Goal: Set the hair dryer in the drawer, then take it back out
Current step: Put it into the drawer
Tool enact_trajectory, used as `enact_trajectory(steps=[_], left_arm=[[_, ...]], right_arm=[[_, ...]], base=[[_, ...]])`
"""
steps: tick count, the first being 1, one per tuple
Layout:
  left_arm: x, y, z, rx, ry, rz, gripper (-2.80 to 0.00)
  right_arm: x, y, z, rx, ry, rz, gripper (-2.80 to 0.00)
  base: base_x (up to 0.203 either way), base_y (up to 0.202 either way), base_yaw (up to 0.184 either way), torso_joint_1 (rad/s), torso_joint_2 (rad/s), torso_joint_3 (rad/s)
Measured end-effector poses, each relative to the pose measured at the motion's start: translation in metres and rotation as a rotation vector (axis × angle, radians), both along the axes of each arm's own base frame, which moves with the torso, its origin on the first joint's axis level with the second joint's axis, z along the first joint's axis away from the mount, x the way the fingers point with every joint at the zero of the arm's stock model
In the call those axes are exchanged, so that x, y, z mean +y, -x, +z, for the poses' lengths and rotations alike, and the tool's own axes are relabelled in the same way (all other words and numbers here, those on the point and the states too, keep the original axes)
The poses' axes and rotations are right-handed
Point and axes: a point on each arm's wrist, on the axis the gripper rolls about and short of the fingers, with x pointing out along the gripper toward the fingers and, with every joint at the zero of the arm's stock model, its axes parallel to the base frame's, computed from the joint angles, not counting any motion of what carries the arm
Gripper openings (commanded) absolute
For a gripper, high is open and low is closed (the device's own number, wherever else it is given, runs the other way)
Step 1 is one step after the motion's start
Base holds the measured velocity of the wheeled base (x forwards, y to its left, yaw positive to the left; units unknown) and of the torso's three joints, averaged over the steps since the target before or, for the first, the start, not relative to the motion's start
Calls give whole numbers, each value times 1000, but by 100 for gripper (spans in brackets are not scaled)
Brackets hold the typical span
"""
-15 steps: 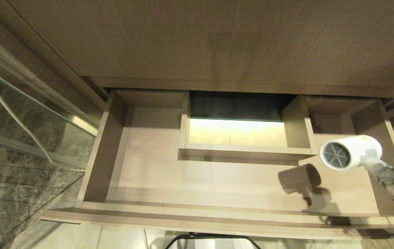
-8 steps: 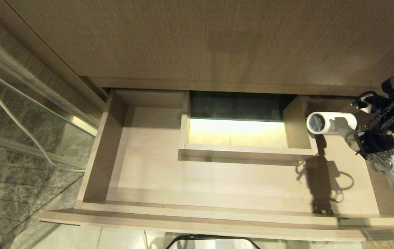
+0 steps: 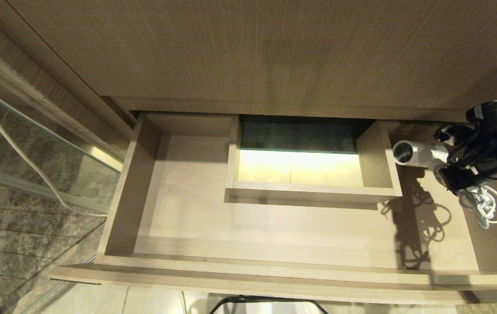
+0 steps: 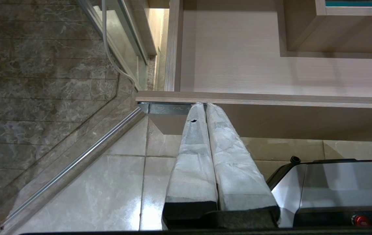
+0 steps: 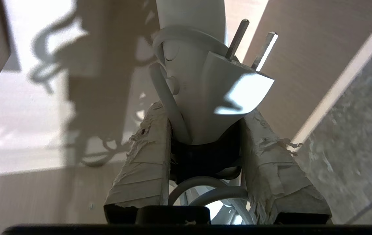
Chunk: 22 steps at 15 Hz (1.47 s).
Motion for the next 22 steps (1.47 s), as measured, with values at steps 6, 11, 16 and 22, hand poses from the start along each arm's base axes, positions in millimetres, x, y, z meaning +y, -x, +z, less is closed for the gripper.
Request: enact_trajectory(steps=[6, 11, 16, 22], left_arm=[[0, 0, 0, 0, 0, 0, -280], [0, 0, 0, 0, 0, 0, -280], [0, 0, 0, 0, 0, 0, -280], [0, 0, 0, 0, 0, 0, -280]], right_arm=[[-5, -31, -28, -112, 26, 0, -280], [-2, -44, -44, -149, 91, 18, 0], [3, -20, -17, -186, 97, 29, 0], [16, 54, 36, -248, 103, 44, -280]], base=[[0, 0, 0, 0, 0, 0], [0, 0, 0, 0, 0, 0], [0, 0, 0, 0, 0, 0], [0, 0, 0, 0, 0, 0]])
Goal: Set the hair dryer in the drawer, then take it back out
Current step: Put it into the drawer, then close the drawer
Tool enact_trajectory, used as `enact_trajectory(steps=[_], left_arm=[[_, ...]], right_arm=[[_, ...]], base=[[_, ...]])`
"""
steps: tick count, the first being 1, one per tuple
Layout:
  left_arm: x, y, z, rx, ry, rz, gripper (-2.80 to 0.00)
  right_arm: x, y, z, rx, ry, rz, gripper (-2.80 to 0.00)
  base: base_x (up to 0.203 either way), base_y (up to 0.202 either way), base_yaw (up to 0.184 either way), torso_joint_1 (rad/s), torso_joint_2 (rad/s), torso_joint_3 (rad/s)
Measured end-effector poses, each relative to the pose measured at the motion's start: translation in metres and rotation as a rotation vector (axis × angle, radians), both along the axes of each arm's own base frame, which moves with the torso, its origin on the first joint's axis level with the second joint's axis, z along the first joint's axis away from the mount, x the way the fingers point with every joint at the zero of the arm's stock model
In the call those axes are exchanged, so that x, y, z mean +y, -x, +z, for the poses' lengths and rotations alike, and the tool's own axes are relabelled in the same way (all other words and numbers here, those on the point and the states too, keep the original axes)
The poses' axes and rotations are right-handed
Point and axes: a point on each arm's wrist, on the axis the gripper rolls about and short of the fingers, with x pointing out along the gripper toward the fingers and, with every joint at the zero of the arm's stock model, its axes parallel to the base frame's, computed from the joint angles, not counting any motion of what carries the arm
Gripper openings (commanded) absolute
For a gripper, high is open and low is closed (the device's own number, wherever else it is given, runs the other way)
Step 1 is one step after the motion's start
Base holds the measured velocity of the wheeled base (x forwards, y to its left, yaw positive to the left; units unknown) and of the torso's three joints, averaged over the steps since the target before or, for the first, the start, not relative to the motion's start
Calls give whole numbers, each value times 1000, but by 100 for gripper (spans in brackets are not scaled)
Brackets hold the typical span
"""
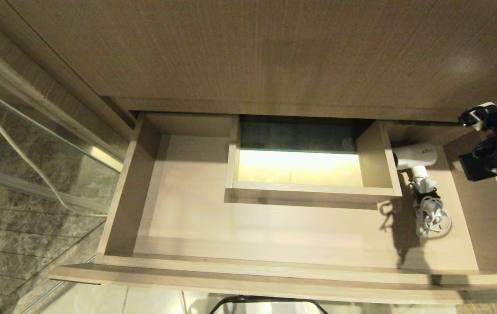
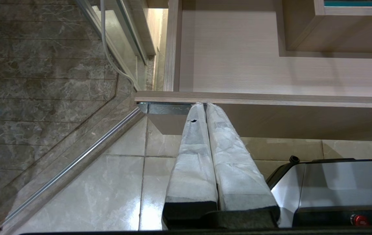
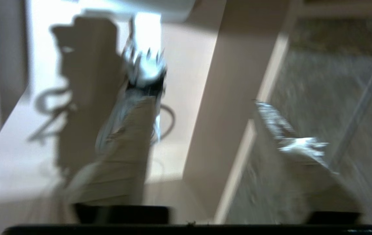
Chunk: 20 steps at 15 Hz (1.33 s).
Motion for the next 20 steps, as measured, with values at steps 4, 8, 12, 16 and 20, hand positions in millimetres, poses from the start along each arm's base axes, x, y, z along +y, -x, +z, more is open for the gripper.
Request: enact_trajectory(steps=[4, 8, 12, 16, 20], left_arm=[[0, 0, 0, 0, 0, 0, -280], [0, 0, 0, 0, 0, 0, -280], [0, 0, 0, 0, 0, 0, -280], [0, 0, 0, 0, 0, 0, -280], [0, 0, 0, 0, 0, 0, -280]], right_arm=[[16, 77, 4, 52, -2, 35, -280], [26, 144, -34, 199, 17, 44, -280], [25, 165, -71, 350, 86, -77, -280], [22, 147, -94, 462, 93, -98, -280], [17, 122, -115, 559, 87, -107, -280]], base=[[0, 0, 0, 0, 0, 0], [0, 0, 0, 0, 0, 0], [0, 0, 0, 0, 0, 0], [0, 0, 0, 0, 0, 0], [0, 0, 0, 0, 0, 0]])
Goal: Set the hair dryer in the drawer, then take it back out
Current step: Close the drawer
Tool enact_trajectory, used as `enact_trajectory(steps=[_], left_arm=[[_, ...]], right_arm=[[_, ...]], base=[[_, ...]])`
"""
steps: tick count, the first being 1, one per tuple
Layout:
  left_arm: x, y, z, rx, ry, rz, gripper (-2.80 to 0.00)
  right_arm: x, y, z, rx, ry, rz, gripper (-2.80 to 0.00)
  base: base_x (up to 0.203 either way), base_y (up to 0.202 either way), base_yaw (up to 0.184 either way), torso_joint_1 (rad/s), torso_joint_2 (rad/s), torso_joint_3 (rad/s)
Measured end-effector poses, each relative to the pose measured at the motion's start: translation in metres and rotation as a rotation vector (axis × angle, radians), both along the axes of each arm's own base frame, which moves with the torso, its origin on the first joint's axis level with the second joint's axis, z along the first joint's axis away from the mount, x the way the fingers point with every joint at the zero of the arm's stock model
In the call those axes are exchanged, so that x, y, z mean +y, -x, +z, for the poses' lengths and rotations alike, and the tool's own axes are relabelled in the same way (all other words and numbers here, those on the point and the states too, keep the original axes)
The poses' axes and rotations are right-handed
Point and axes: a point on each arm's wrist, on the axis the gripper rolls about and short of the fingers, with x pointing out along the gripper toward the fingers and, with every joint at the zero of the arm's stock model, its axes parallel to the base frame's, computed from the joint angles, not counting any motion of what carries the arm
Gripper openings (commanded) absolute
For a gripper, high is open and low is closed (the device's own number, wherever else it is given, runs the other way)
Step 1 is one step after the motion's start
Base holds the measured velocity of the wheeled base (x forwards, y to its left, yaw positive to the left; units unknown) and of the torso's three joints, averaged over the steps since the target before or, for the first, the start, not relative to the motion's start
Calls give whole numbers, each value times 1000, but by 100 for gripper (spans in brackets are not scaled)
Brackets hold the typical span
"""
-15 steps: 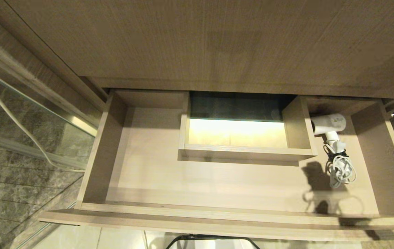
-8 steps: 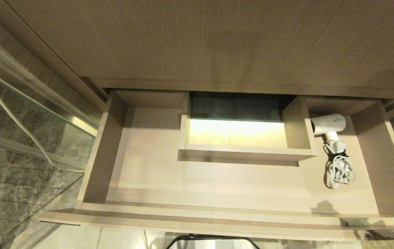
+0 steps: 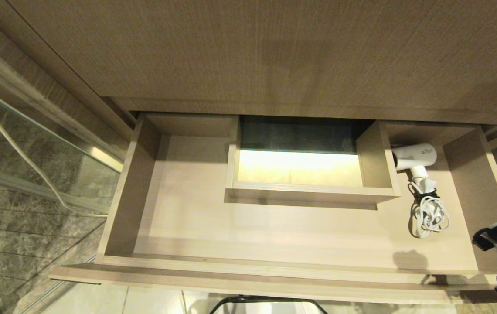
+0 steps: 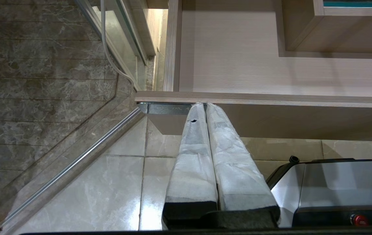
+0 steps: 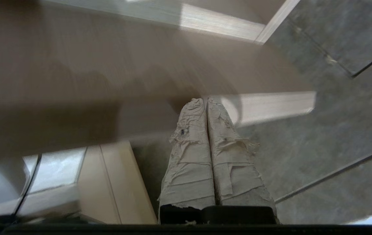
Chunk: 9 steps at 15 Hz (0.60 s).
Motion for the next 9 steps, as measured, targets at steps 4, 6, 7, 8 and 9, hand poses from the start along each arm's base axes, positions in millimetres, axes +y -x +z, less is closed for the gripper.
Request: enact_trajectory(steps=[4, 6, 7, 8, 9], left_arm=[[0, 0, 0, 0, 0, 0, -280], [0, 0, 0, 0, 0, 0, -280], [0, 0, 0, 0, 0, 0, -280], [0, 0, 0, 0, 0, 0, -280], [0, 0, 0, 0, 0, 0, -280]], right_arm=[[-7, -9, -13, 77, 16, -38, -280], [-8, -12, -13, 74, 19, -44, -280], [-8, -15, -11, 65, 19, -44, -280], [-9, -17, -8, 52, 20, -43, -280], [-9, -19, -5, 32, 22, -41, -280]], base=[[0, 0, 0, 0, 0, 0], [0, 0, 0, 0, 0, 0], [0, 0, 0, 0, 0, 0], [0, 0, 0, 0, 0, 0], [0, 0, 0, 0, 0, 0]])
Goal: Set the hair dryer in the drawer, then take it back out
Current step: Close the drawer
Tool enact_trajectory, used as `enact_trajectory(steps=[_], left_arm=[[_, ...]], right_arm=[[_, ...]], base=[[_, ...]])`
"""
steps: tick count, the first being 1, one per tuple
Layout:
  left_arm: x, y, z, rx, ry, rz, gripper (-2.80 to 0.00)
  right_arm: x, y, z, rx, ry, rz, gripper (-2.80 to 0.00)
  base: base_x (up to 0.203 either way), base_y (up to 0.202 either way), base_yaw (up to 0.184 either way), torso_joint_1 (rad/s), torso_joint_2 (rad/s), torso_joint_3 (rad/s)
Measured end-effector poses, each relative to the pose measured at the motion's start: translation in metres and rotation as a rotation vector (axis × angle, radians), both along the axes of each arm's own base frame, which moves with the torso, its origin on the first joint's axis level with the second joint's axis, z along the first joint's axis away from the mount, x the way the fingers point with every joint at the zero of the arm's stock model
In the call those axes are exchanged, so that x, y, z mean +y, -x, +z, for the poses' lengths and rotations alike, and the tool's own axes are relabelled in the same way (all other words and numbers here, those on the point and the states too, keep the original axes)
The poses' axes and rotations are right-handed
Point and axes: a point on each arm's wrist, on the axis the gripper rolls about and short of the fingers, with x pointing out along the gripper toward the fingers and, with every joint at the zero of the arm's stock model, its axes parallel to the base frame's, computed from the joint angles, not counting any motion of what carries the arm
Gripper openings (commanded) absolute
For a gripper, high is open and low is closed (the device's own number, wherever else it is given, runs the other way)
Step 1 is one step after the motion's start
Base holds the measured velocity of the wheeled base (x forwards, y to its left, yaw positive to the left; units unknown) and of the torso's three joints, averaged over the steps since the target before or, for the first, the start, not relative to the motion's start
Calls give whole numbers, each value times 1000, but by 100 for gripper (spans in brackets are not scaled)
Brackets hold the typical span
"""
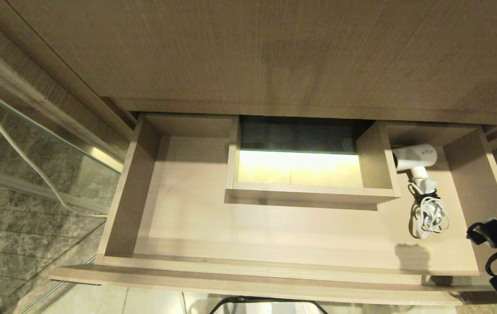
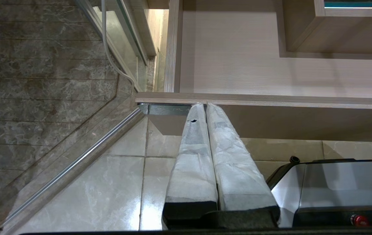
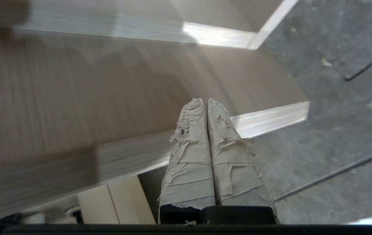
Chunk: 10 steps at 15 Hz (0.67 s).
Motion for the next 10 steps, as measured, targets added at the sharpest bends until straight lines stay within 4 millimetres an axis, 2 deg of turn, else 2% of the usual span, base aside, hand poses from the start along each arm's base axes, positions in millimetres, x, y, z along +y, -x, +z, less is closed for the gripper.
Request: enact_trajectory(steps=[5, 10], left_arm=[[0, 0, 0, 0, 0, 0, -280], [0, 0, 0, 0, 0, 0, -280]], right_arm=[[0, -5, 20, -143, 24, 12, -280], [4, 14, 30, -173, 60, 48, -280]], base=[[0, 0, 0, 0, 0, 0], [0, 0, 0, 0, 0, 0]])
